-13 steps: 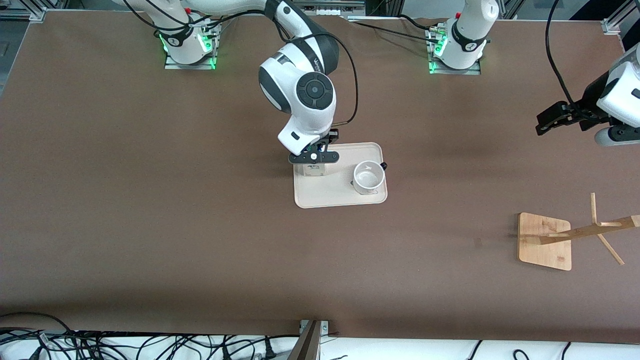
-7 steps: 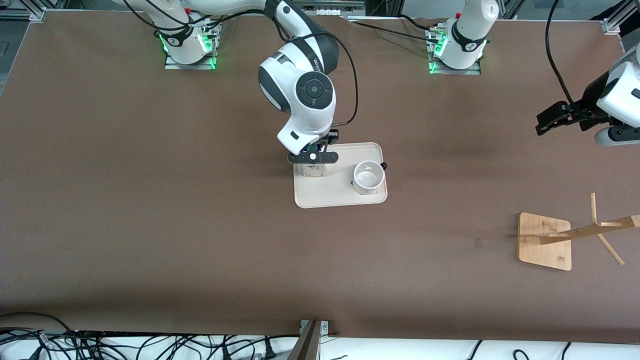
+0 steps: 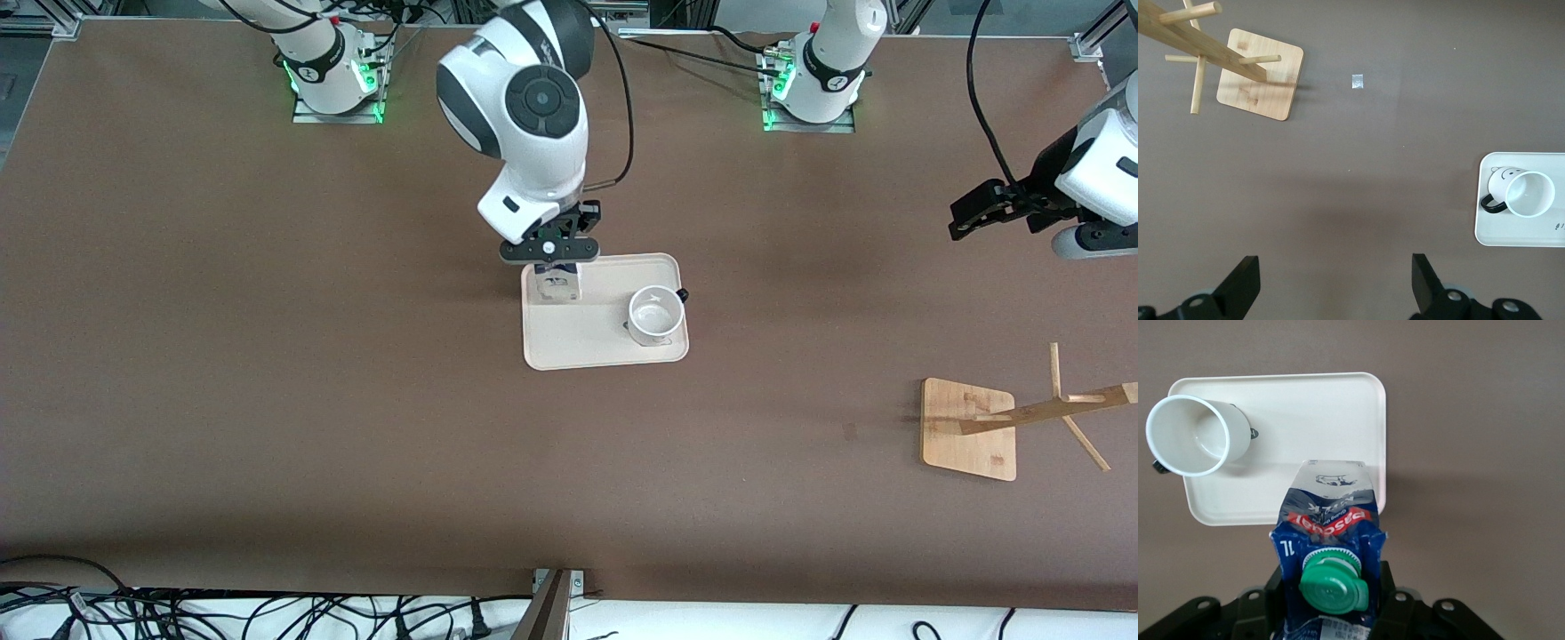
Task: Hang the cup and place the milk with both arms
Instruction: 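Lift the milk carton with the right gripper and carry it aside, then set down the carton with the right gripper while the left gripper reaches the mug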
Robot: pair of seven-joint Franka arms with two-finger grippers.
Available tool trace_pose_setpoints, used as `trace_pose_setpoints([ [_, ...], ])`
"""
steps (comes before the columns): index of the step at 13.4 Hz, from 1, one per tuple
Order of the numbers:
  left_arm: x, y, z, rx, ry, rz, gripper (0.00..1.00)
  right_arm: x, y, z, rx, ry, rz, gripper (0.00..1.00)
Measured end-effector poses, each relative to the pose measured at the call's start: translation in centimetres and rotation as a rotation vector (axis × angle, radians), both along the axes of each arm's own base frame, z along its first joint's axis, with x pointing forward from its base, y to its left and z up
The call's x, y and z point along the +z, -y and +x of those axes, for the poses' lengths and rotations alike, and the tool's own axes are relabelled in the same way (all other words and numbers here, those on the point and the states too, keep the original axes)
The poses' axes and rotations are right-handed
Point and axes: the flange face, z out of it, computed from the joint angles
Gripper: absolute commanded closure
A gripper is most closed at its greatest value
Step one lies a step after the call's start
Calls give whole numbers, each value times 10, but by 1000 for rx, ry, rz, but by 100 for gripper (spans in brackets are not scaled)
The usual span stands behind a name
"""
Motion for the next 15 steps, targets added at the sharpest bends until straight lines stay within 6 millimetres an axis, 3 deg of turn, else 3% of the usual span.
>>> trace_pose_setpoints([
  [3, 0, 8, 0, -14, -1, 0, 0, 45, 30, 2, -10, 0, -10, 45],
  [6, -11, 28, 3, -48, -17, -9, 0, 79, 86, 22, -1, -23, -23, 45],
  [11, -54, 68, 20, -113, -60, -43, 0, 122, 232, 75, 20, -64, -9, 45],
  [13, -77, 83, 24, -144, -99, -43, 0, 123, 292, 91, 31, -83, 6, 45],
  [15, -95, 92, 32, -175, -107, -48, 0, 111, 344, 101, 24, -117, 15, 45],
])
